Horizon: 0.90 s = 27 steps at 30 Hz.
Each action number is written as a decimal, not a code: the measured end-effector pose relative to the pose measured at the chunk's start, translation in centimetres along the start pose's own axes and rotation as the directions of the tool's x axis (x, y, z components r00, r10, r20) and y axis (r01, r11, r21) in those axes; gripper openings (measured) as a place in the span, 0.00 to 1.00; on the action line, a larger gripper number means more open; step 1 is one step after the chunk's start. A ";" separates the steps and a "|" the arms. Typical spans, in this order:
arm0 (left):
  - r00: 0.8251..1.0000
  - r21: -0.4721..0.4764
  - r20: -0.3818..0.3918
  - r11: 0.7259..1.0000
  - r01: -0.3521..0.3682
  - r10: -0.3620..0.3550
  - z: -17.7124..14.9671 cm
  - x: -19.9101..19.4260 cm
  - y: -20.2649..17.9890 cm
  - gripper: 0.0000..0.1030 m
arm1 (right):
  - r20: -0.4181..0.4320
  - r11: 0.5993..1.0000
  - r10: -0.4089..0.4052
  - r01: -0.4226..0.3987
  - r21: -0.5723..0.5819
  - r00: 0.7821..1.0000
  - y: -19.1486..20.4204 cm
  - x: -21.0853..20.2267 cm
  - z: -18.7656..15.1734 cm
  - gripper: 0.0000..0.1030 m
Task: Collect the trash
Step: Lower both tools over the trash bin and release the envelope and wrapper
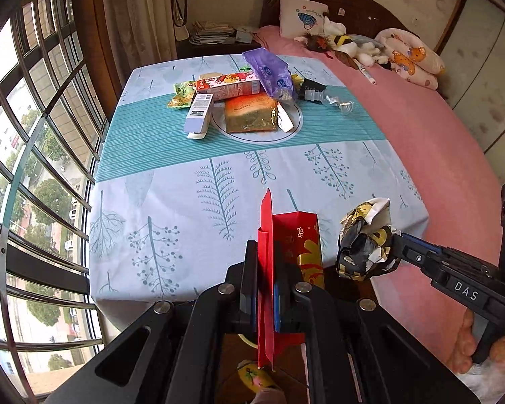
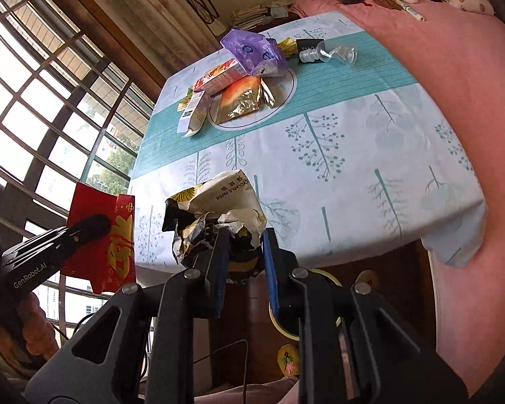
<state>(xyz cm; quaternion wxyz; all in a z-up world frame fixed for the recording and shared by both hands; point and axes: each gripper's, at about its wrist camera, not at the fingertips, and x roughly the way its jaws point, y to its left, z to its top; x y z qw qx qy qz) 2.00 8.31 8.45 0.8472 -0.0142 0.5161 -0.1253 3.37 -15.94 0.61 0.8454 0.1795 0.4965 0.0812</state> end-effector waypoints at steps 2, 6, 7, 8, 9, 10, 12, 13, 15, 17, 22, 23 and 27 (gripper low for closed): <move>1.000 0.011 -0.014 1.000 0.018 -0.017 -1.3 -0.3 0.1 0.06 | -0.004 1.000 -0.014 0.014 0.017 1.000 0.4 -0.7 -2.0 0.16; 0.998 0.026 -0.043 0.999 0.041 -0.040 -3.8 -0.1 -0.1 0.06 | -0.029 0.998 -0.048 0.049 0.028 0.998 0.9 -1.3 -5.1 0.16; 0.998 0.028 -0.052 0.999 0.047 -0.045 -4.4 0.1 -0.2 0.06 | -0.038 0.998 -0.057 0.058 0.029 0.998 0.9 -1.3 -5.7 0.16; 0.997 0.030 -0.063 0.998 0.053 -0.051 -4.7 0.6 -0.4 0.06 | -0.049 0.997 -0.064 0.066 0.031 0.997 0.8 -1.2 -6.4 0.16; 0.996 0.030 -0.075 0.998 0.059 -0.057 -5.2 1.0 -0.6 0.06 | -0.061 0.997 -0.072 0.074 0.035 0.996 0.7 -1.1 -6.9 0.16; 0.994 0.029 -0.087 0.998 0.064 -0.061 -5.9 1.4 -0.7 0.06 | -0.075 0.996 -0.080 0.084 0.039 0.994 0.5 -0.9 -7.5 0.16; 0.991 0.028 -0.115 0.997 0.074 -0.070 -6.8 2.5 -1.2 0.06 | -0.105 0.993 -0.100 0.105 0.047 0.989 0.0 -0.2 -8.6 0.16; 0.989 0.029 -0.126 0.996 0.079 -0.075 -7.5 3.0 -1.4 0.06 | -0.121 0.992 -0.109 0.116 0.051 0.987 -0.3 0.2 -9.2 0.16; 0.986 0.042 -0.149 0.996 0.080 -0.073 -8.7 4.7 -2.1 0.06 | -0.150 0.989 -0.129 0.139 0.058 0.980 -1.3 1.2 -10.5 0.16; 0.982 0.051 -0.177 0.996 0.074 -0.064 -10.1 6.6 -2.7 0.06 | -0.182 0.985 -0.142 0.158 0.074 0.973 -2.5 2.5 -12.0 0.16; 0.971 0.040 -0.235 0.997 0.061 -0.050 -14.0 12.1 -3.5 0.06 | -0.268 0.972 -0.165 0.203 0.120 0.949 -6.2 7.1 -15.9 0.16; 0.969 0.036 -0.244 0.998 0.055 -0.045 -14.8 13.4 -3.4 0.06 | -0.283 0.969 -0.171 0.213 0.124 0.944 -7.0 8.2 -16.7 0.16; 0.961 0.017 -0.275 0.999 0.039 -0.033 -17.7 19.0 -3.6 0.06 | -0.330 0.960 -0.187 0.244 0.139 0.925 -10.1 12.9 -19.7 0.16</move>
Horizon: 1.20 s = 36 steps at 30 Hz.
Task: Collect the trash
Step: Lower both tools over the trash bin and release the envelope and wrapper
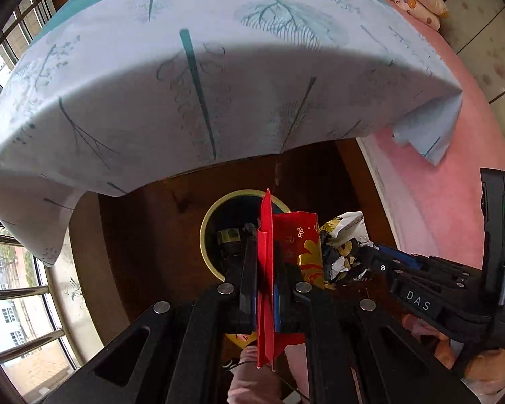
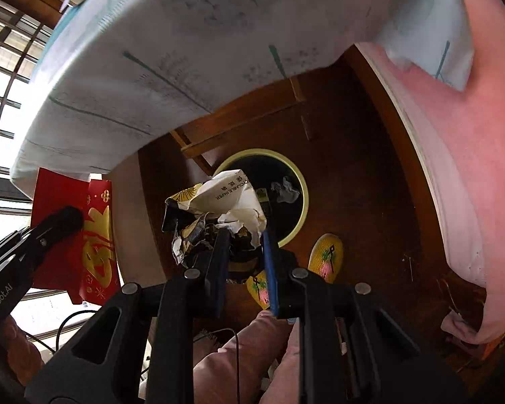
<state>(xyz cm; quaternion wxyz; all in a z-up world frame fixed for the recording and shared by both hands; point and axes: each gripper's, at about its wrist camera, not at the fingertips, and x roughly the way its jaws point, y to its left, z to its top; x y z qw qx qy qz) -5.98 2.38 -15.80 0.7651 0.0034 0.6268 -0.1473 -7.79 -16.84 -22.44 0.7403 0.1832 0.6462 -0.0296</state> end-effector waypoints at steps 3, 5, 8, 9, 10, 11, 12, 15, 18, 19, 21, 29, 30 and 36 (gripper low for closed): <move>1.000 0.015 0.008 1.000 -0.014 0.014 -0.7 4.3 -0.3 0.06 | -0.016 1.000 -0.022 0.022 0.008 1.000 -1.3 4.3 -0.1 0.16; 0.999 0.039 0.007 0.999 -0.033 0.033 -0.9 7.0 -0.6 0.06 | -0.026 0.999 -0.035 0.035 0.015 0.999 -2.1 7.1 0.0 0.16; 0.999 0.054 -0.006 0.997 -0.052 0.053 -1.1 11.0 -0.7 0.06 | -0.029 0.999 -0.048 0.048 0.019 0.998 -2.8 10.8 0.4 0.16; 0.998 0.053 -0.009 0.997 -0.055 0.056 -1.1 12.1 -0.7 0.06 | -0.027 0.999 -0.051 0.051 0.017 0.998 -2.9 11.8 0.3 0.16; 0.998 0.052 -0.011 0.997 -0.061 0.062 -1.0 13.1 -0.7 0.06 | -0.025 0.999 -0.052 0.052 0.013 0.998 -3.1 12.8 0.4 0.16; 0.998 0.050 -0.014 0.997 -0.065 0.066 -1.1 14.0 -0.6 0.06 | -0.025 0.998 -0.055 0.055 0.010 0.998 -3.2 13.8 0.4 0.16; 0.997 0.048 -0.018 0.997 -0.068 0.069 -1.0 14.9 -0.7 0.07 | -0.025 0.998 -0.057 0.057 0.006 0.998 -3.7 14.6 0.4 0.16; 0.996 0.044 -0.032 0.996 -0.078 0.079 -1.1 17.1 -0.6 0.12 | -0.031 0.998 -0.059 0.059 0.004 0.998 -4.4 16.9 0.4 0.17; 0.996 0.038 -0.036 0.996 -0.085 0.086 -1.4 18.4 -0.4 0.27 | -0.033 0.999 -0.049 0.049 0.014 0.998 -5.2 18.4 0.3 0.20; 0.995 0.034 -0.039 0.995 -0.089 0.091 -1.4 18.8 -0.3 0.34 | -0.033 0.999 -0.040 0.040 0.020 0.999 -5.5 18.8 0.3 0.21; 0.994 0.026 -0.048 0.995 -0.096 0.097 -1.4 19.3 0.0 0.65 | -0.037 0.999 -0.026 0.027 0.031 0.999 -5.6 19.5 0.2 0.26; 0.992 0.023 -0.069 0.994 -0.104 0.106 -1.1 18.9 1.2 0.79 | -0.052 0.997 -0.018 0.021 0.070 0.998 -5.8 20.5 0.4 0.43; 0.992 0.023 -0.063 0.994 -0.107 0.108 -1.0 18.5 1.2 0.79 | -0.056 0.997 -0.015 0.019 0.070 0.998 -5.7 20.4 0.5 0.44; 0.994 0.025 -0.026 0.994 -0.109 0.110 -0.8 15.3 1.0 0.79 | -0.052 0.998 -0.004 0.006 0.054 0.999 -4.7 19.2 0.7 0.45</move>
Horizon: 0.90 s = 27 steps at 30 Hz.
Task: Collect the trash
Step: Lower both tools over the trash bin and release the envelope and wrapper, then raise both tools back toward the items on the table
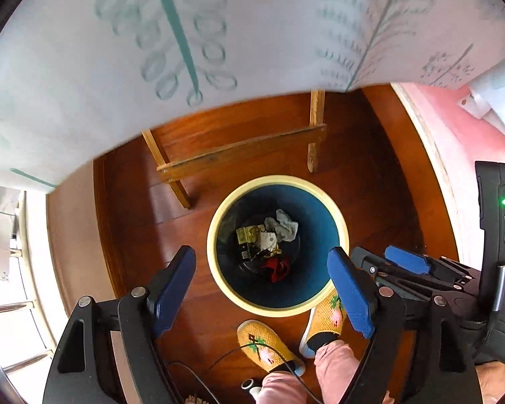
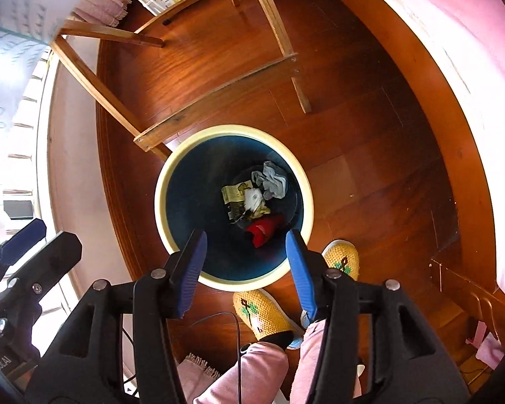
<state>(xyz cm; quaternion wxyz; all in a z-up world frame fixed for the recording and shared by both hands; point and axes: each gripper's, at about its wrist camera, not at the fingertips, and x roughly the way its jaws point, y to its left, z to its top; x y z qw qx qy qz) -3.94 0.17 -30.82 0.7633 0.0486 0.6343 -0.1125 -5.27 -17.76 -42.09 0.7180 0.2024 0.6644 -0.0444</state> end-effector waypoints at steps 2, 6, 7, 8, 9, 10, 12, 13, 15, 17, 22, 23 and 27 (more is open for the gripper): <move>1.000 0.002 0.012 1.000 -0.009 0.009 0.2 -1.3 -0.2 0.79 | 0.005 1.000 -0.001 0.001 -0.002 1.000 0.4 -0.9 0.1 0.45; 0.999 -0.002 0.032 1.000 -0.008 0.008 0.7 -4.7 -0.4 0.79 | 0.024 1.000 0.002 -0.002 0.006 1.000 1.1 -3.5 0.1 0.45; 0.999 -0.004 0.039 1.000 -0.007 0.007 0.8 -5.8 -0.3 0.79 | 0.030 1.000 0.003 -0.003 0.004 1.000 1.2 -4.3 0.1 0.45; 0.999 -0.004 0.046 1.000 -0.007 0.008 1.1 -6.9 -0.2 0.79 | 0.036 1.000 0.005 -0.005 -0.001 0.999 1.4 -5.2 0.2 0.45; 0.998 -0.004 0.055 1.000 -0.006 0.006 1.2 -8.0 -0.1 0.79 | 0.042 1.000 0.005 -0.005 -0.009 0.999 1.7 -6.3 0.1 0.45; 0.998 -0.006 0.064 1.000 -0.003 0.003 1.4 -9.2 -0.1 0.79 | 0.050 1.000 0.006 -0.005 -0.020 0.999 2.0 -7.3 0.1 0.45; 0.997 -0.005 0.079 1.000 0.001 0.000 1.8 -11.7 0.0 0.79 | 0.070 0.999 0.008 -0.005 -0.042 0.997 2.9 -9.5 0.1 0.45; 0.997 -0.002 0.083 1.000 0.005 -0.005 2.0 -13.0 0.0 0.79 | 0.085 0.999 0.015 -0.010 -0.053 0.996 3.2 -10.7 0.1 0.45; 0.995 0.008 0.101 1.000 0.019 -0.020 2.4 -15.7 0.0 0.79 | 0.114 0.997 0.022 -0.013 -0.073 0.993 4.0 -13.3 0.1 0.45; 0.991 0.022 0.130 1.000 0.019 -0.021 2.8 -18.6 0.0 0.79 | 0.132 0.996 0.026 -0.015 -0.084 0.991 4.8 -15.9 0.1 0.45; 0.974 0.054 0.226 0.998 0.016 -0.027 3.4 -26.5 -0.1 0.79 | 0.180 0.996 0.046 -0.032 -0.078 0.983 6.2 -22.6 0.2 0.45; 0.969 0.057 0.246 0.998 0.021 -0.034 3.5 -28.0 0.0 0.79 | 0.190 0.996 0.053 -0.038 -0.080 0.980 6.5 -24.0 0.1 0.45; 0.947 0.080 0.318 0.996 0.029 -0.053 4.1 -33.7 0.7 0.79 | 0.236 0.992 0.077 -0.051 -0.113 0.969 7.9 -29.3 -0.1 0.45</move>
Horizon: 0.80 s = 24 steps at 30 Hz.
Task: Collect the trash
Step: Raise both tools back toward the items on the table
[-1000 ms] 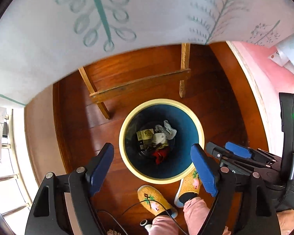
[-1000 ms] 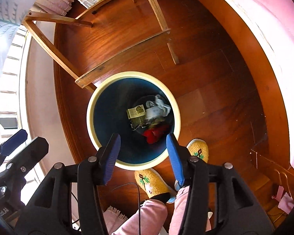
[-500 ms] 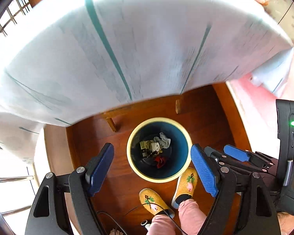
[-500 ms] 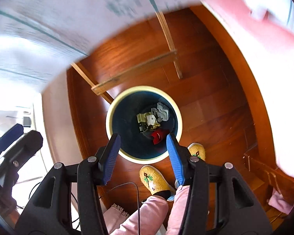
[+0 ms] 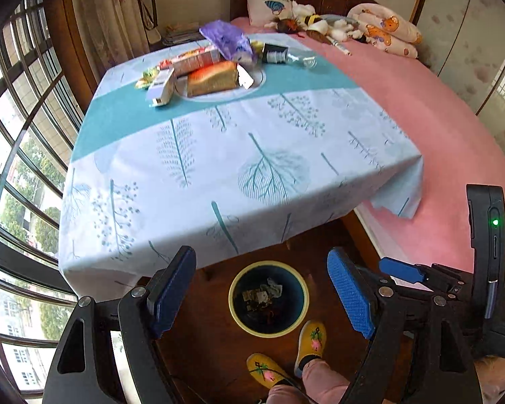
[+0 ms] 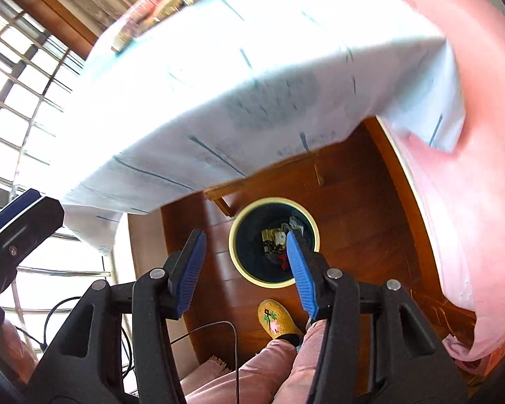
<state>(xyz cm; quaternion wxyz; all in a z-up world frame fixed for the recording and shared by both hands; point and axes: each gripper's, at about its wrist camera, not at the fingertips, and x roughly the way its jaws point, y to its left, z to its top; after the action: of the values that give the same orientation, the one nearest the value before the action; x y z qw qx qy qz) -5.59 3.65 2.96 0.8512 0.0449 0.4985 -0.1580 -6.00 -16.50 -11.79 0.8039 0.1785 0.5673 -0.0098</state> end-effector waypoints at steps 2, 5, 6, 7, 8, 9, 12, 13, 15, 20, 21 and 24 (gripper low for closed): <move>1.000 0.018 0.025 1.000 0.014 -0.015 1.0 -2.3 0.2 0.79 | 0.025 1.000 0.008 -0.007 -0.019 1.000 1.2 -2.4 0.5 0.45; 0.998 0.021 0.044 0.999 0.045 -0.046 2.5 -5.4 0.5 0.79 | 0.075 0.999 0.031 -0.029 -0.029 0.997 2.8 -5.7 1.0 0.45; 0.997 0.014 0.059 0.998 0.054 -0.054 2.9 -6.4 0.8 0.79 | 0.092 0.999 0.039 -0.036 -0.033 0.995 3.1 -6.7 1.3 0.46; 0.995 0.007 0.081 0.999 0.054 -0.055 3.3 -7.4 1.1 0.79 | 0.109 0.999 0.041 -0.037 -0.040 0.993 3.6 -7.7 1.6 0.46; 0.994 0.002 0.102 0.999 0.046 -0.046 3.6 -8.4 1.3 0.79 | 0.128 0.998 0.038 -0.032 -0.049 0.991 4.3 -8.6 1.9 0.46; 0.992 -0.001 0.123 0.999 0.033 -0.032 4.1 -9.1 1.6 0.79 | 0.150 0.998 0.035 -0.025 -0.062 0.988 4.9 -9.5 2.2 0.46; 0.984 -0.016 0.176 1.000 -0.011 0.014 5.3 -11.3 2.7 0.79 | 0.223 0.994 0.041 -0.018 -0.108 0.974 6.7 -12.5 3.5 0.46; 0.981 -0.029 0.191 0.999 -0.025 0.030 5.7 -11.9 3.1 0.79 | 0.242 0.993 0.043 -0.014 -0.118 0.969 7.2 -13.2 3.9 0.46; 0.976 -0.059 0.209 0.997 -0.047 0.058 6.8 -12.7 4.1 0.79 | 0.274 0.991 0.053 -0.016 -0.136 0.960 8.2 -14.5 4.8 0.46; 0.976 -0.147 0.204 0.988 -0.043 0.073 9.8 -13.1 7.2 0.79 | 0.327 0.983 0.046 0.015 -0.183 0.944 10.3 -16.4 8.1 0.45; 0.978 -0.168 0.197 0.985 -0.030 0.063 10.6 -13.0 7.8 0.79 | 0.336 0.982 0.045 0.020 -0.188 0.941 10.7 -16.6 8.9 0.45; 0.983 -0.215 0.177 0.976 -0.017 0.056 12.9 -11.6 9.2 0.79 | 0.350 0.978 0.046 0.029 -0.204 0.936 11.2 -16.6 11.7 0.45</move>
<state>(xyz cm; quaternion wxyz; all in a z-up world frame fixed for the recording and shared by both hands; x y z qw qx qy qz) 2.81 11.93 18.64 0.8957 -0.0519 0.4319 -0.0917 1.20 -12.62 9.94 0.9068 0.0920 0.4109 0.0207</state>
